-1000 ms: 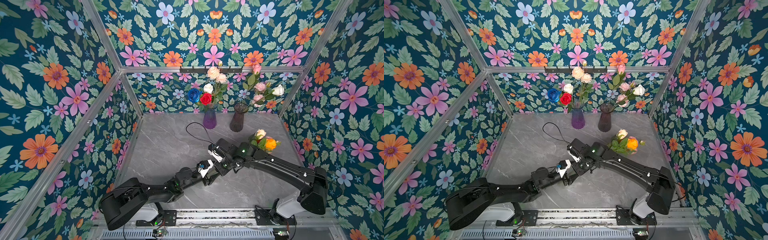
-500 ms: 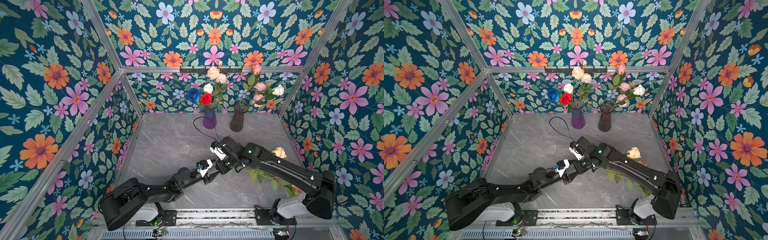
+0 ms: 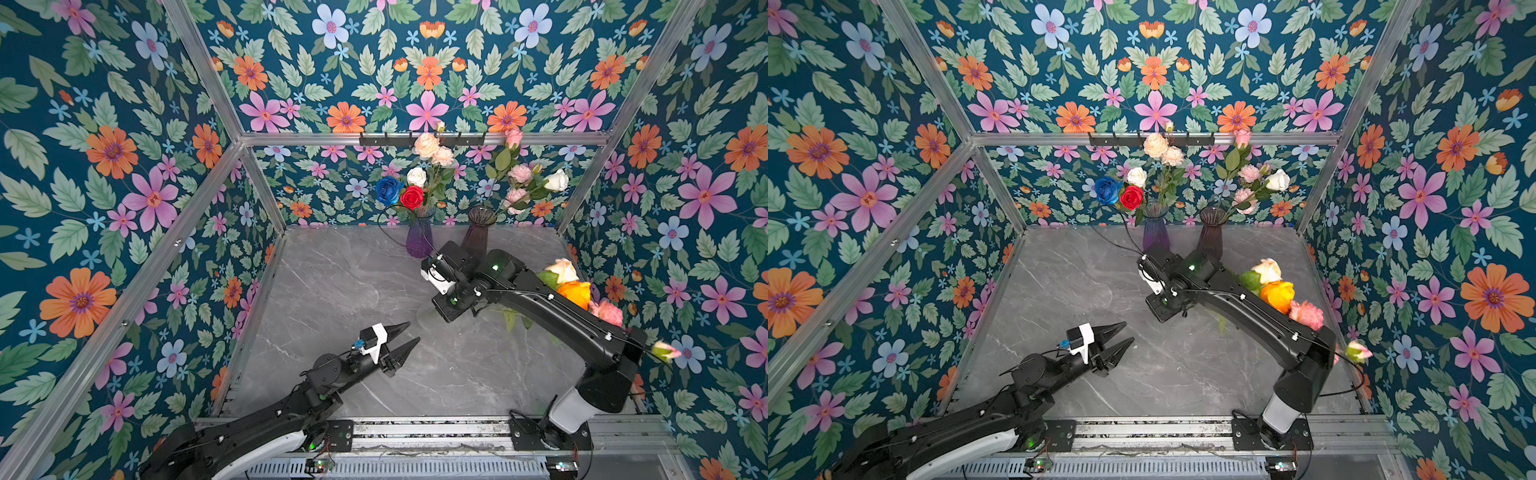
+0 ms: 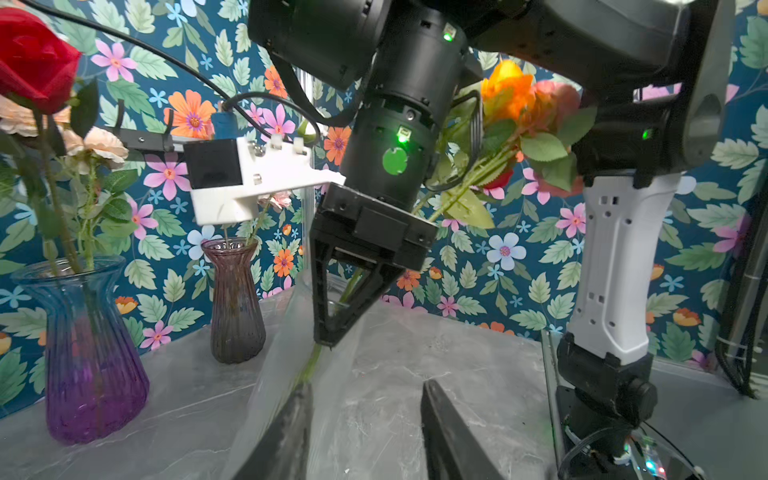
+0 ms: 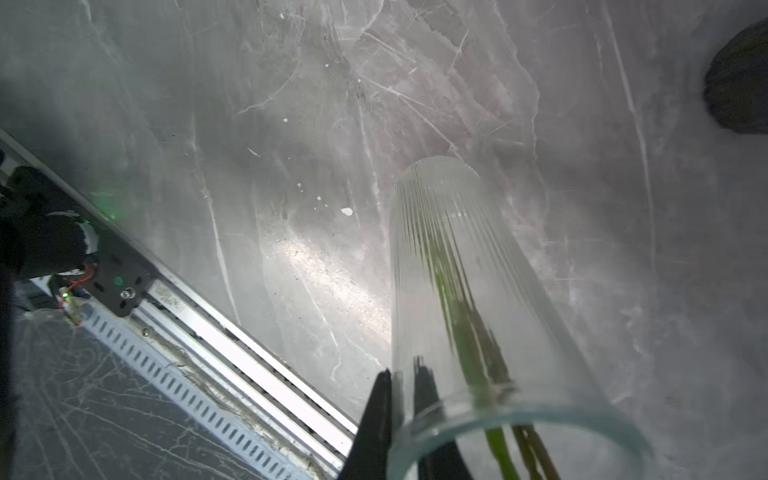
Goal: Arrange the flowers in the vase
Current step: 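Carry the clear vase with the right gripper beside the dark vase and lower it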
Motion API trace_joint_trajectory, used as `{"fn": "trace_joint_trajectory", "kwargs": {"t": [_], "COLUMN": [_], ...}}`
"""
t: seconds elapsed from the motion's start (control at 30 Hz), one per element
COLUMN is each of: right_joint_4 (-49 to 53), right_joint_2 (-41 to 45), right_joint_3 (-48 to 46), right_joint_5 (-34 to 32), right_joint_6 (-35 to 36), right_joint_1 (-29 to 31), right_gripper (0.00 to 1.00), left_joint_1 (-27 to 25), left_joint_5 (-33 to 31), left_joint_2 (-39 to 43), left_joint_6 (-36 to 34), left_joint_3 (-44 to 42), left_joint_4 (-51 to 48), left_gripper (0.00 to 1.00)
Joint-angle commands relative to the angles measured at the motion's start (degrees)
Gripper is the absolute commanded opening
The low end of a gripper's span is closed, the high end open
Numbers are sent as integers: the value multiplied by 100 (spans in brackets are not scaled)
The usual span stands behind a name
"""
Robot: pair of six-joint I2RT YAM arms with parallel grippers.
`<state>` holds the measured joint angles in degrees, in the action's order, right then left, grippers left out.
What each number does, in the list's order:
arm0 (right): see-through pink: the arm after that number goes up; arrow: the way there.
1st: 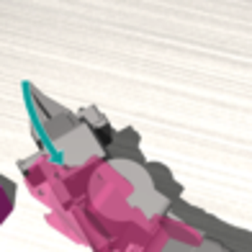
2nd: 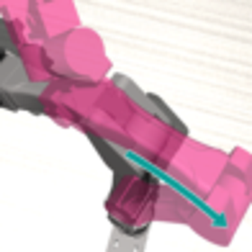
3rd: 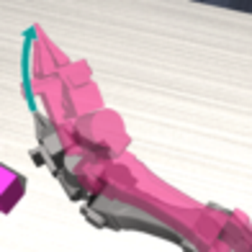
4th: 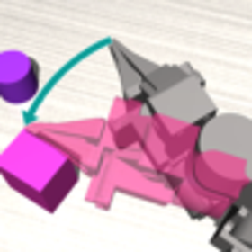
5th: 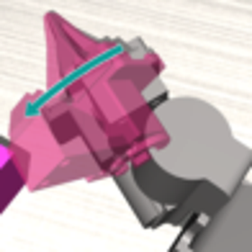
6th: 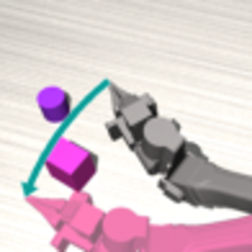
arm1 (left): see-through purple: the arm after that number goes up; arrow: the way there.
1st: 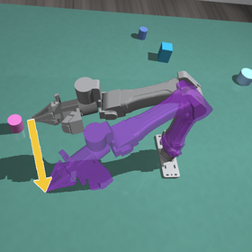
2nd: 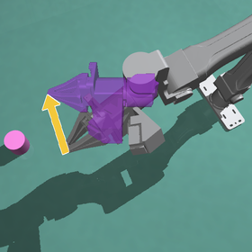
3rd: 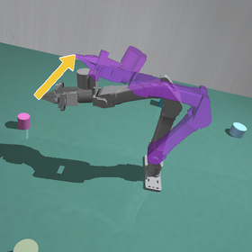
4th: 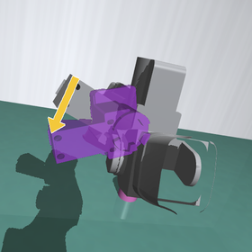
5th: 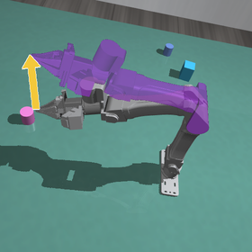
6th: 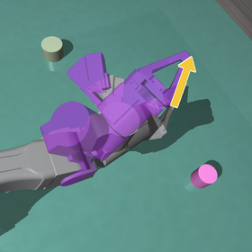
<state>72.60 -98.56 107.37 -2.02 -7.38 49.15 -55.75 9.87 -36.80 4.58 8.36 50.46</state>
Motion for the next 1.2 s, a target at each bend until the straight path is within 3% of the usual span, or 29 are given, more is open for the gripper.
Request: {"fn": "trace_joint_trajectory", "kwargs": {"t": [0.0, 0.2, 0.4, 0.47, 0.63, 0.83, 1.17], "right_joint_4": [972, 1731, 1890, 1931, 2005, 1875, 1725], "right_joint_2": [-607, -1576, -1877, -1919, -2136, -2532, -2905], "right_joint_3": [832, 2061, 2008, 1970, 2306, 2836, 3176], "right_joint_5": [-426, -285, -547, -912, -1022, -725, -790], "right_joint_6": [656, 1056, 1605, 1959, 2854, 3178, 3401], "right_joint_1": [-74, -243, -256, -265, -432, -974, -1193], "right_gripper": [0, 0, 0, 0, 0, 0, 0], "left_joint_1": [2, 2, 2, 2, 5, 2, 5], "left_joint_5": [-178, -229, -317, -303, -230, -187, -108], "left_joint_2": [691, 1833, 2352, 2317, 2044, 1816, 1456], "left_joint_6": [286, 404, 325, 311, 272, 197, 32], "left_joint_3": [-45, 25, 91, 92, 178, 304, 544], "left_joint_4": [-1116, -2360, -2988, -2973, -2816, -2673, -2662], "left_gripper": [42, 36, 33, 33, 33, 33, 33]}}
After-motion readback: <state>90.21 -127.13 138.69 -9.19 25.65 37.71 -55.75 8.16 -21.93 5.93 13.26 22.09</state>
